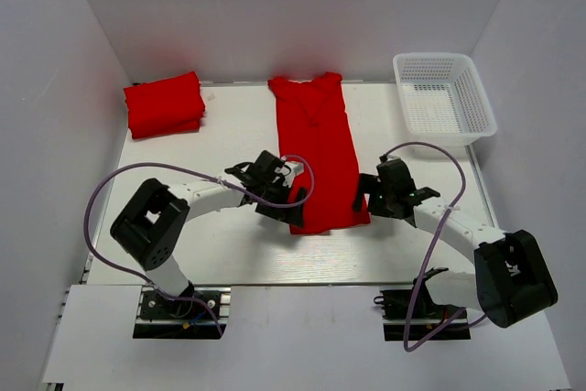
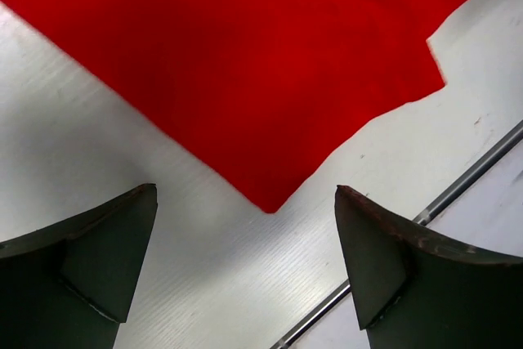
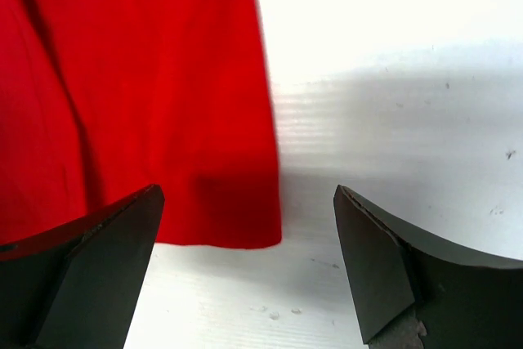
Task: Fold and stack the t-shirts
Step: Grab the bottom of the folded rectangular tshirt with both arms, then fold the folded rectangular tshirt in 1/3 of the way, then grab one side of the 2/3 rectangular tshirt with both arms
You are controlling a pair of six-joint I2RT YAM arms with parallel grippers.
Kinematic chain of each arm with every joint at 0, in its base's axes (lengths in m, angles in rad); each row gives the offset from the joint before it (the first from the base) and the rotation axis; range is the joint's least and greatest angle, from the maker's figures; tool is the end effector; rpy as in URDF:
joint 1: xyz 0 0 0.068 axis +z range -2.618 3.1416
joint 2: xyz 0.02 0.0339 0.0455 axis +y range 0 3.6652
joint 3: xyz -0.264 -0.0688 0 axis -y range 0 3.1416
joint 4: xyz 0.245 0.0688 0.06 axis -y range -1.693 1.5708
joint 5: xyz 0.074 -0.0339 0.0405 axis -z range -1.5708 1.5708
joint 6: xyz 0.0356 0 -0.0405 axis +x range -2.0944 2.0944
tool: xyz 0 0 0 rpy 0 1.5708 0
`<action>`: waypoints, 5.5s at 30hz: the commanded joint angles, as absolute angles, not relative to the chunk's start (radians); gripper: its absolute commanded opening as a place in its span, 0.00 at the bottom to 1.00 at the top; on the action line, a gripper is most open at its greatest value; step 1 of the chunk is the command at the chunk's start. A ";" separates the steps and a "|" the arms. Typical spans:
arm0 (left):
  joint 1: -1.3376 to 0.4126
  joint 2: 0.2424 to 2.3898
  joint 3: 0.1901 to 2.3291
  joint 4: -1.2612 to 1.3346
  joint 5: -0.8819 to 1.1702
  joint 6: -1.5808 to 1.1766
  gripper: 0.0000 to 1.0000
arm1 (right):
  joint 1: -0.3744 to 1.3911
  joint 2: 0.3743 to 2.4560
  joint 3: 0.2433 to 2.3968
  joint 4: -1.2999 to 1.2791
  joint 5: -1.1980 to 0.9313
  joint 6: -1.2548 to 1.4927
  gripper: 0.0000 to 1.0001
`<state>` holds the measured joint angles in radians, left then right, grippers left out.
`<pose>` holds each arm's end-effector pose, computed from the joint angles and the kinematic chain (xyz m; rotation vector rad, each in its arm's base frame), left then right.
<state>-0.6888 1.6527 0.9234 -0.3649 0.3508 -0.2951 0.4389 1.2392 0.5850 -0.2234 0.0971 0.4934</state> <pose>0.2343 -0.2087 0.1626 0.6631 2.7111 -0.7555 0.2141 0.0967 0.1775 0.1104 2.4627 0.2931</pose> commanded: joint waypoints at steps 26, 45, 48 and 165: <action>-0.810 1.773 0.960 -0.454 0.256 -0.396 0.03 | 0.336 1.281 0.537 -0.229 -0.193 0.425 0.16; -0.781 1.568 1.032 -0.337 -0.006 -0.396 0.00 | 0.336 1.224 0.655 -0.061 -0.238 0.342 0.00; -0.762 1.568 1.077 -0.319 -0.121 -0.414 0.00 | 0.337 1.259 0.704 -0.020 -0.210 0.356 0.00; -0.581 1.593 1.031 -0.363 0.305 -0.347 0.00 | 0.176 1.367 0.692 -0.050 -0.554 0.250 0.00</action>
